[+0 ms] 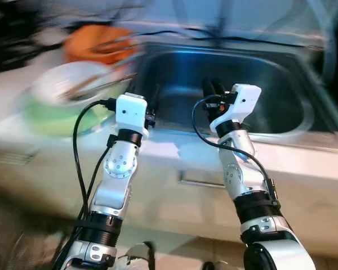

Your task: Kitchen organization

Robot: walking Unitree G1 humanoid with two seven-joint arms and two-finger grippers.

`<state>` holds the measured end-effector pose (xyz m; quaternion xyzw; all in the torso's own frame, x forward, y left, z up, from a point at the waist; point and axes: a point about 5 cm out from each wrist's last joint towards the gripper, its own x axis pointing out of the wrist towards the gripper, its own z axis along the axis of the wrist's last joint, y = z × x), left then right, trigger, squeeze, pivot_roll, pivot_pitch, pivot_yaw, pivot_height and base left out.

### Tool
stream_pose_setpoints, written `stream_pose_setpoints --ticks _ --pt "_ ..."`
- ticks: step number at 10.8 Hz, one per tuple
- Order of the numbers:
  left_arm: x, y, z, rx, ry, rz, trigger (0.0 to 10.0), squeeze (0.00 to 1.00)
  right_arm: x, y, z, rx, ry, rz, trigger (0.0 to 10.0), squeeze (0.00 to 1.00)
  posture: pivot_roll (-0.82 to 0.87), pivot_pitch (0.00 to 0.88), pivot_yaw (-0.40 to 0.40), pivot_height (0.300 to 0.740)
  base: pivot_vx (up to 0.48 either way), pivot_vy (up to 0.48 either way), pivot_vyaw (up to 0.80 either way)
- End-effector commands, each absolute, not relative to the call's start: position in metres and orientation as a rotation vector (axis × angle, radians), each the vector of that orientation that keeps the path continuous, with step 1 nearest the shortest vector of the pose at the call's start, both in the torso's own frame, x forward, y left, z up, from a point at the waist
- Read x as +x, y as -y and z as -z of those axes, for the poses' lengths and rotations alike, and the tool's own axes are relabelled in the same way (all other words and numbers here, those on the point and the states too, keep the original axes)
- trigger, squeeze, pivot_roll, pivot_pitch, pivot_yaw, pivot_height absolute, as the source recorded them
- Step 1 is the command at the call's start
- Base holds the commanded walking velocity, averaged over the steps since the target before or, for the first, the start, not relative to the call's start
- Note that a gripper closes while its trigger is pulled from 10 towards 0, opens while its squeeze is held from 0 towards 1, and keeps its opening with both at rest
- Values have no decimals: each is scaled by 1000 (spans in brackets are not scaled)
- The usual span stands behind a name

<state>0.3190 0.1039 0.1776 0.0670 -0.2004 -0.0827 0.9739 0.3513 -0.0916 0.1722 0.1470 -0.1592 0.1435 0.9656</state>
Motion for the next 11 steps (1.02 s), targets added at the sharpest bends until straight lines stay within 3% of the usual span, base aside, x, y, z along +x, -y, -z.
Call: stream_pose_setpoints --ticks 1,4,11 --pt "317 -102 -180 138 419 176 10000 0 351 93 -173 294 329 -284 10000 0 94 107 9 740 0 0 625" --pt "316 -100 -178 138 409 195 10000 0 351 94 -172 296 324 -274 10000 0 89 108 14 740 0 0 623" --pt "319 -100 -186 153 428 190 10000 0 352 94 -170 305 308 -269 10000 0 91 105 13 740 0 0 0"
